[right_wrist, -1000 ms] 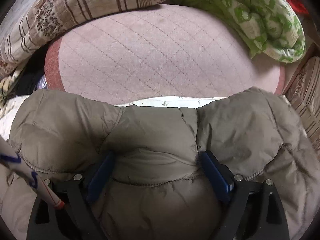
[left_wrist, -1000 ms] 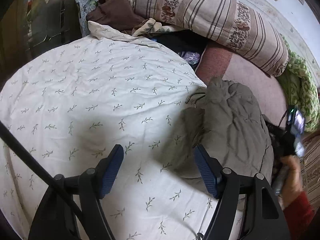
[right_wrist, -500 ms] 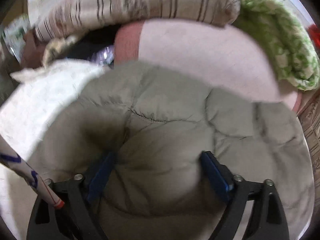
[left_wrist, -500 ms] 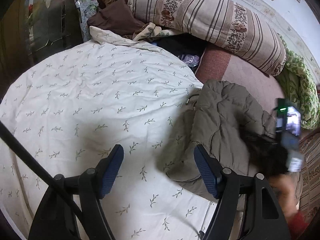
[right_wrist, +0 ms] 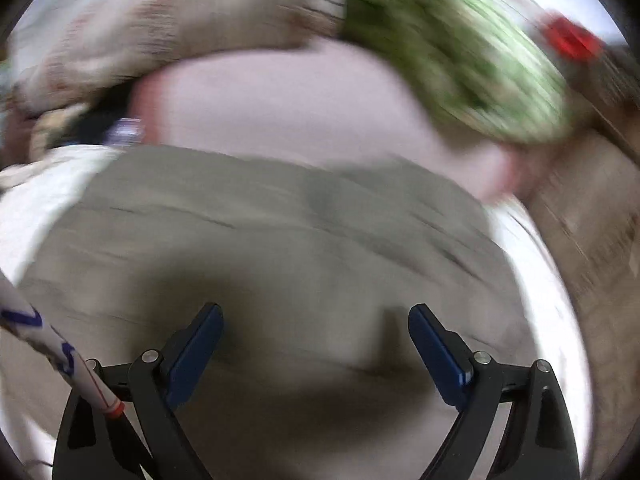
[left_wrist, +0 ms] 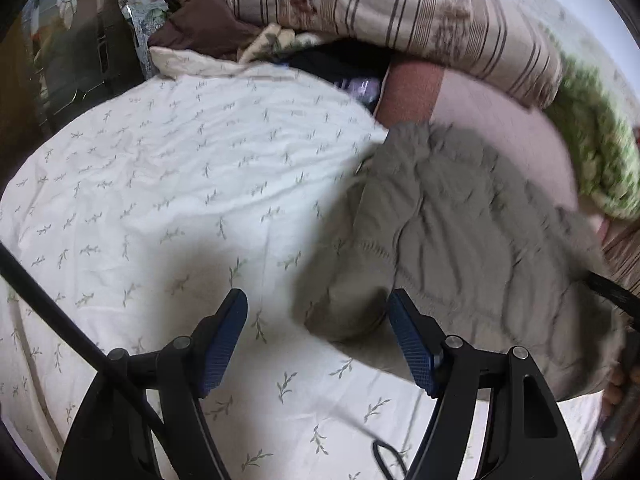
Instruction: Fold large clothes
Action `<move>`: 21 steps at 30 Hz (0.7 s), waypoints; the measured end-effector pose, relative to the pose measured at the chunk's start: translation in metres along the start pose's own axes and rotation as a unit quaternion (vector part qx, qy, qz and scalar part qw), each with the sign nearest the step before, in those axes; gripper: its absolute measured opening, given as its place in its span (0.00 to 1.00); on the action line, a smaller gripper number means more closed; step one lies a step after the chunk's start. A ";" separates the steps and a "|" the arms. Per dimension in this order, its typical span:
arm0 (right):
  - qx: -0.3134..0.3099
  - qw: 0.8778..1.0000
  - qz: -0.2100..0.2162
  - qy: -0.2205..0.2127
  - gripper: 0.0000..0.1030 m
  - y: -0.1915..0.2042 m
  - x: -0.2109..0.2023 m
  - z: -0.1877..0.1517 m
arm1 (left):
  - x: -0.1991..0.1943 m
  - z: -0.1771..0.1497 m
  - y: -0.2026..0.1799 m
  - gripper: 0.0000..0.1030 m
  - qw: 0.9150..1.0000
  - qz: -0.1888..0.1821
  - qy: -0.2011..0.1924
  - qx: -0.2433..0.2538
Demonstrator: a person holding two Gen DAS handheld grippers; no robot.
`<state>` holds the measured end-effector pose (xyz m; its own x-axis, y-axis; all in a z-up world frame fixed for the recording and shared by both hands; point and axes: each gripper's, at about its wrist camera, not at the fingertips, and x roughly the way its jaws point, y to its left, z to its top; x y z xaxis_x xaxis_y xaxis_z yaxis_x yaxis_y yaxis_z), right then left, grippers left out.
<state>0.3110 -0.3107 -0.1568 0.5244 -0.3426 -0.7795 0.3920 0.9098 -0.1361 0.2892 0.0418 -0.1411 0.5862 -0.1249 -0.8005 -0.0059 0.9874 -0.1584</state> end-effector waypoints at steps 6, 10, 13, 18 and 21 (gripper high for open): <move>0.136 0.991 -0.011 -0.002 0.93 -0.130 -0.040 -0.075 | -0.018 -0.008 -0.008 0.70 1.000 0.004 -0.029 0.009; 0.158 0.987 0.010 -0.010 0.93 -0.172 -0.074 -0.140 | -0.047 -0.016 -0.015 0.70 0.999 -0.003 -0.048 0.016; 0.208 0.976 0.062 -0.006 0.94 -0.199 -0.073 -0.173 | -0.071 -0.024 -0.015 0.70 0.998 -0.015 -0.056 0.001; 0.260 0.944 0.197 0.049 0.56 -0.201 -0.030 -0.180 | -0.081 -0.029 -0.018 0.70 0.997 0.004 -0.082 -0.006; 0.248 0.943 0.210 0.070 0.50 -0.188 -0.003 -0.162 | -0.069 -0.025 -0.022 0.70 0.997 -0.001 -0.079 -0.005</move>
<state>0.1130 -0.4431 -0.2276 0.6204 0.0897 -0.7792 0.4956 0.7252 0.4781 0.2285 0.0265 -0.0973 0.7068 -0.1094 -0.6989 -0.0127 0.9858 -0.1672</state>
